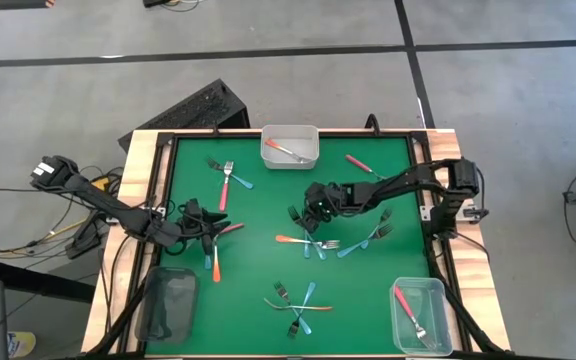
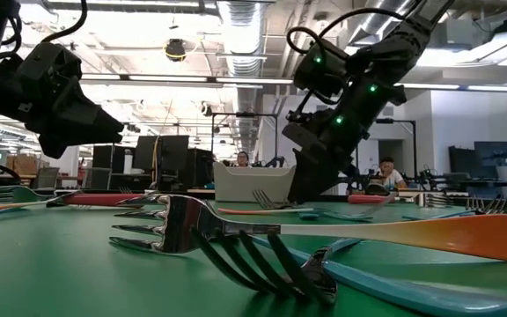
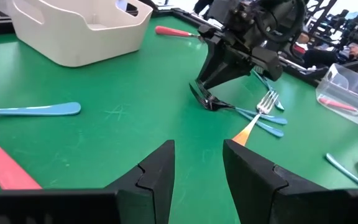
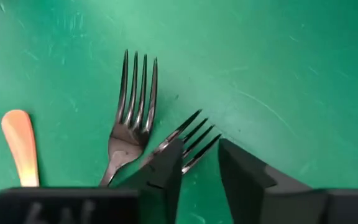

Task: Sort silverware by color (type)
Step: Put the blue fork into the black transparent bin

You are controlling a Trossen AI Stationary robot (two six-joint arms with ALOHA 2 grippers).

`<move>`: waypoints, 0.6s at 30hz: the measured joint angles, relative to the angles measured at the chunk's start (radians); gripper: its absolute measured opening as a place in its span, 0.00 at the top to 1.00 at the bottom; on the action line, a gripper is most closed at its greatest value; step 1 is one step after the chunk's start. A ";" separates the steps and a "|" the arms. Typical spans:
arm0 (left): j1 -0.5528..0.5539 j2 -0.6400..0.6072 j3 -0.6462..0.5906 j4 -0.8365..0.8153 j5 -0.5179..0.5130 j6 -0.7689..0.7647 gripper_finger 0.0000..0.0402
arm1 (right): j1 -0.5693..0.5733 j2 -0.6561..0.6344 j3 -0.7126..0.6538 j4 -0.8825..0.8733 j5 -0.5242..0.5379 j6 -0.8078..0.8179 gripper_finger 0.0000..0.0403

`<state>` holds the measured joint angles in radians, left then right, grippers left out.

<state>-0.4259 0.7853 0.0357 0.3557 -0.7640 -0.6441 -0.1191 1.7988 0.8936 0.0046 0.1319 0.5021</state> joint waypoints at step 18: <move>0.002 0.000 0.000 0.022 -0.014 -0.042 0.69 | 0.032 -0.037 -0.003 0.204 -0.001 -0.073 0.99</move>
<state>-0.4242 0.7856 0.0357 0.3775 -0.7778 -0.6866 -0.0874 1.7617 0.8909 0.2089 0.1312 0.4290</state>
